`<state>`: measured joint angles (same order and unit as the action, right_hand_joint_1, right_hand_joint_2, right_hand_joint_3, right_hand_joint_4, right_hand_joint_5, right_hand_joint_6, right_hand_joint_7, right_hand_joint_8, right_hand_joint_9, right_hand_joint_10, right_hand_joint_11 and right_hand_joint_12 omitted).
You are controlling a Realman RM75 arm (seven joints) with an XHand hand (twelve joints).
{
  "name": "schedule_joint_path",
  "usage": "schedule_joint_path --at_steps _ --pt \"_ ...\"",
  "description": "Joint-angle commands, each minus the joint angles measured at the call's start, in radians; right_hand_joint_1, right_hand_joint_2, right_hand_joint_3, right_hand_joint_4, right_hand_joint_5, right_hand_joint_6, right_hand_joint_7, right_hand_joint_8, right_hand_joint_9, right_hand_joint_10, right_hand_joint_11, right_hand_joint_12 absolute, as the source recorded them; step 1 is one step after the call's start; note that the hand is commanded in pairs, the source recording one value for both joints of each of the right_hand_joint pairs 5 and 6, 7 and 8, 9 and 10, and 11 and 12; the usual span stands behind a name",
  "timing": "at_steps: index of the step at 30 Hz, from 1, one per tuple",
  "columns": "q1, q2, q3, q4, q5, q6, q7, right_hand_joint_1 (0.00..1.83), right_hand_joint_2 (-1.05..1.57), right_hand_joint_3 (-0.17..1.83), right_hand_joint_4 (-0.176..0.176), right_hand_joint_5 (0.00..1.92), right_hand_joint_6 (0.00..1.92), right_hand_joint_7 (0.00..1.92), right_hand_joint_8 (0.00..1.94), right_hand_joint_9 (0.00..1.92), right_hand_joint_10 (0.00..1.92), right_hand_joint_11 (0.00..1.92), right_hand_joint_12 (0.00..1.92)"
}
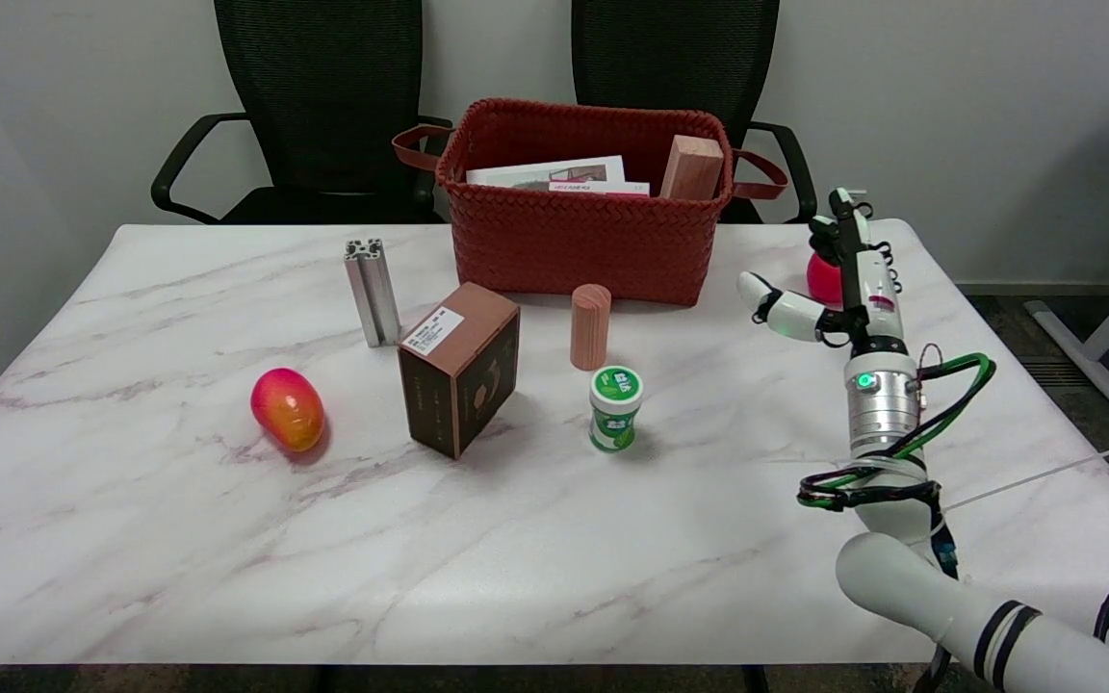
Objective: Pick up the green gum jar.
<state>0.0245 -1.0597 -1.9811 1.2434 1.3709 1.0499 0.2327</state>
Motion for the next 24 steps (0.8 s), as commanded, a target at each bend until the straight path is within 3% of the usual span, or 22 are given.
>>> schedule_joint_path --at_steps 1,24 --pt "-0.030 -0.006 -0.087 0.123 0.000 0.046 0.092 1.01 0.57 0.55 0.000 0.11 0.11 0.39 0.39 0.42 0.42 0.40 0.40" --pt "-0.028 -0.004 -0.118 0.062 -0.040 0.020 0.394 1.03 0.52 0.60 0.000 0.11 0.11 0.49 0.49 0.46 0.46 0.42 0.42"
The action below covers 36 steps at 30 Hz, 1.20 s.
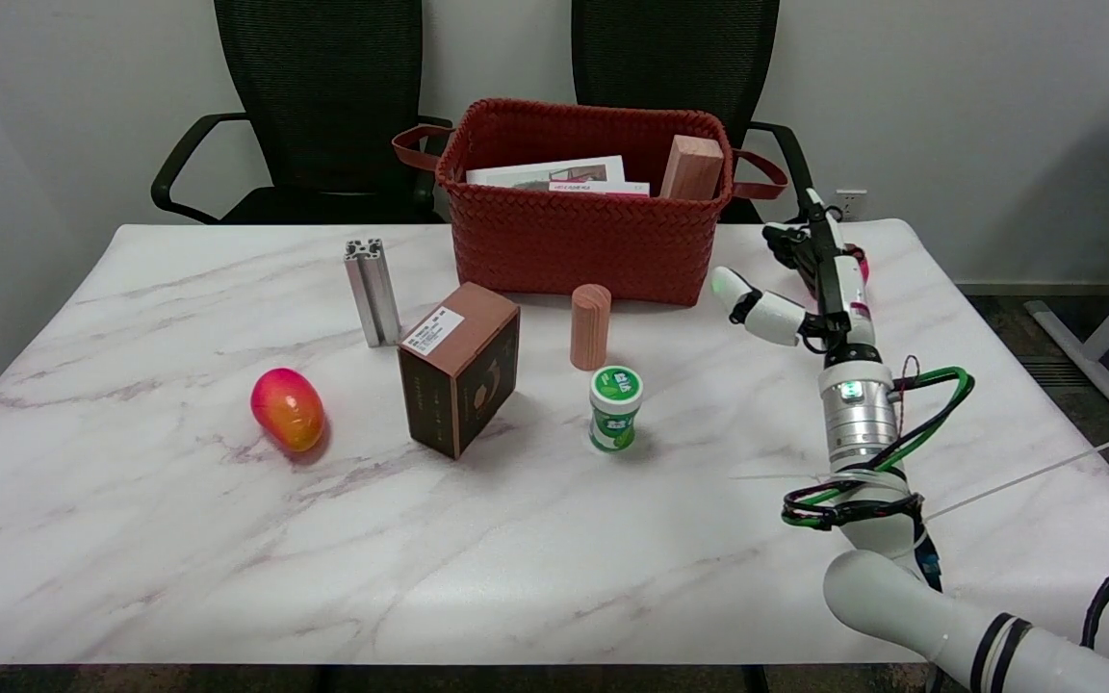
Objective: Pick up the green gum jar.
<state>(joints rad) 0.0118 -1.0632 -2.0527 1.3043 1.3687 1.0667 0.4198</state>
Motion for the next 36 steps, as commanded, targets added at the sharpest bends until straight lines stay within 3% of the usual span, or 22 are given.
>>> schedule_joint_path --at_steps 1,22,36 --pt "-0.017 0.000 -0.051 0.003 -0.047 0.004 0.217 1.03 0.52 0.60 0.000 0.11 0.11 0.50 0.50 0.46 0.46 0.42 0.42" --pt "-0.039 0.000 -0.164 -0.005 -0.115 0.037 0.221 1.05 0.48 0.62 0.000 0.11 0.11 0.48 0.48 0.50 0.50 0.45 0.45" --pt "-0.039 0.000 -0.193 -0.016 -0.124 0.026 0.226 1.13 0.42 0.54 0.000 0.13 0.13 0.49 0.49 0.49 0.49 0.34 0.34"
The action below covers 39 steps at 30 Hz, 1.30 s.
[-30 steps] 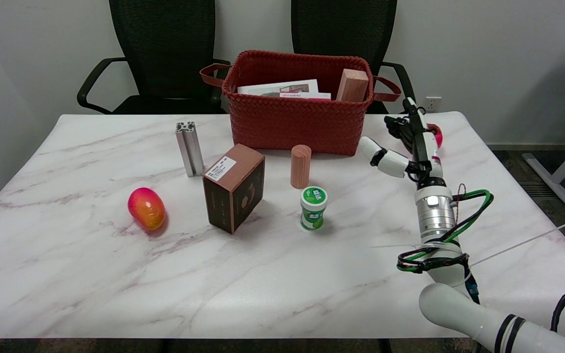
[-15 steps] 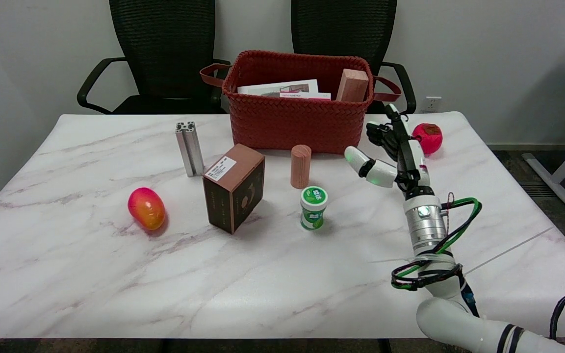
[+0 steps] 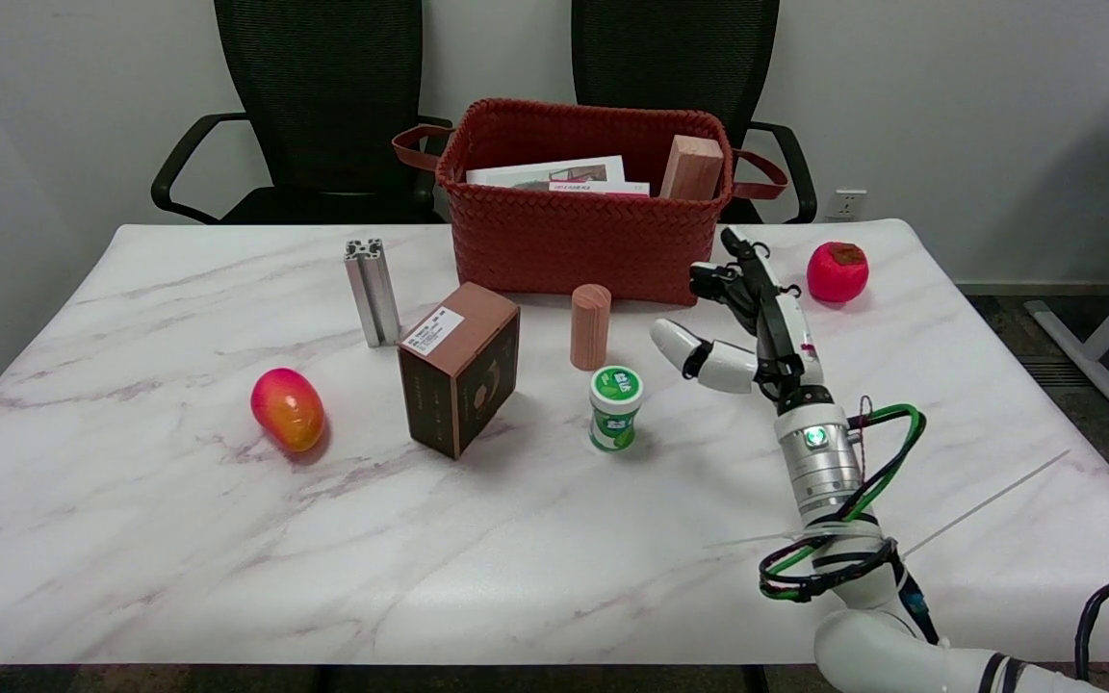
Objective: Pick up the green gum jar.
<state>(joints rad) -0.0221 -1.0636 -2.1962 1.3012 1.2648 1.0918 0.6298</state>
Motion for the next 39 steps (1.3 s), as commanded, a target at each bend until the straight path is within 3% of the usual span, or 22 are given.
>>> schedule_joint_path --at_steps 1,4,9,13,32,39 --pt "-0.005 0.000 -0.051 -0.013 -0.020 0.001 0.017 1.14 0.39 0.53 0.000 0.11 0.11 0.47 0.47 0.48 0.48 0.33 0.33" --pt "-0.005 0.002 -0.059 -0.013 -0.021 0.001 0.018 1.16 0.31 0.54 0.000 0.01 0.01 0.43 0.43 0.45 0.45 0.30 0.30" --pt "-0.005 0.002 -0.066 -0.013 -0.021 0.001 0.018 1.21 0.27 0.61 0.000 0.00 0.00 0.10 0.10 0.07 0.07 0.07 0.07" --pt "-0.005 0.003 -0.074 -0.012 -0.021 -0.012 0.018 1.22 0.26 0.65 0.000 0.00 0.00 0.00 0.00 0.00 0.00 0.01 0.01" --pt "-0.009 0.004 -0.126 -0.023 -0.020 -0.049 0.089 1.24 0.23 0.74 0.000 0.00 0.00 0.00 0.00 0.00 0.00 0.00 0.00" --pt "-0.009 -0.001 -0.129 -0.036 -0.020 -0.078 0.090 1.23 0.24 0.79 0.000 0.00 0.00 0.00 0.00 0.08 0.08 0.00 0.00"
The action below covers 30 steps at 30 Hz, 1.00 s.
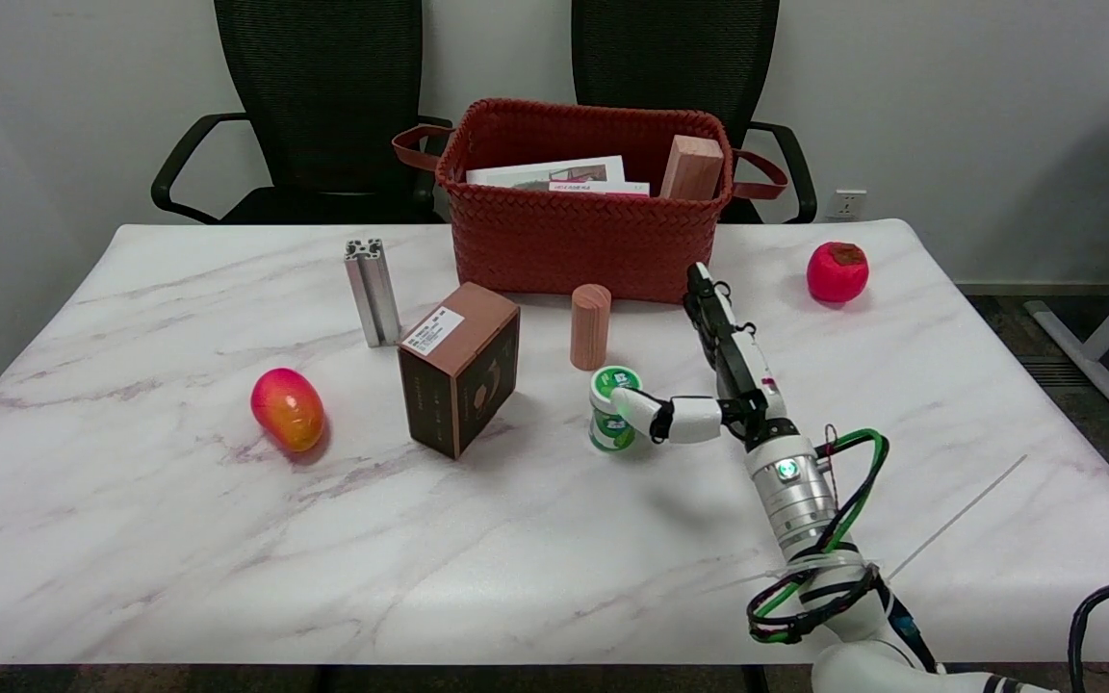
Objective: Pick up the green gum jar.
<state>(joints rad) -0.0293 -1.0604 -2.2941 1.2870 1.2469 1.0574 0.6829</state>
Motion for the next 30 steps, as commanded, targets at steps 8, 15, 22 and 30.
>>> schedule_joint_path --at_steps 8,15,22,30 --pt "0.002 -0.027 -0.022 -0.047 -0.003 -0.060 0.038 1.22 0.24 0.81 0.000 0.00 0.00 0.10 0.10 0.16 0.16 0.00 0.00" --pt "0.007 -0.033 -0.015 -0.064 -0.005 -0.089 0.058 1.22 0.23 0.82 0.000 0.00 0.00 0.14 0.14 0.19 0.19 0.00 0.00" --pt "0.028 -0.052 -0.014 -0.093 -0.005 -0.098 0.075 1.22 0.22 0.84 0.000 0.00 0.00 0.16 0.16 0.20 0.20 0.00 0.00" --pt "0.055 -0.056 -0.014 -0.107 -0.005 -0.147 0.085 1.21 0.21 0.85 0.000 0.00 0.00 0.19 0.19 0.21 0.21 0.00 0.00"
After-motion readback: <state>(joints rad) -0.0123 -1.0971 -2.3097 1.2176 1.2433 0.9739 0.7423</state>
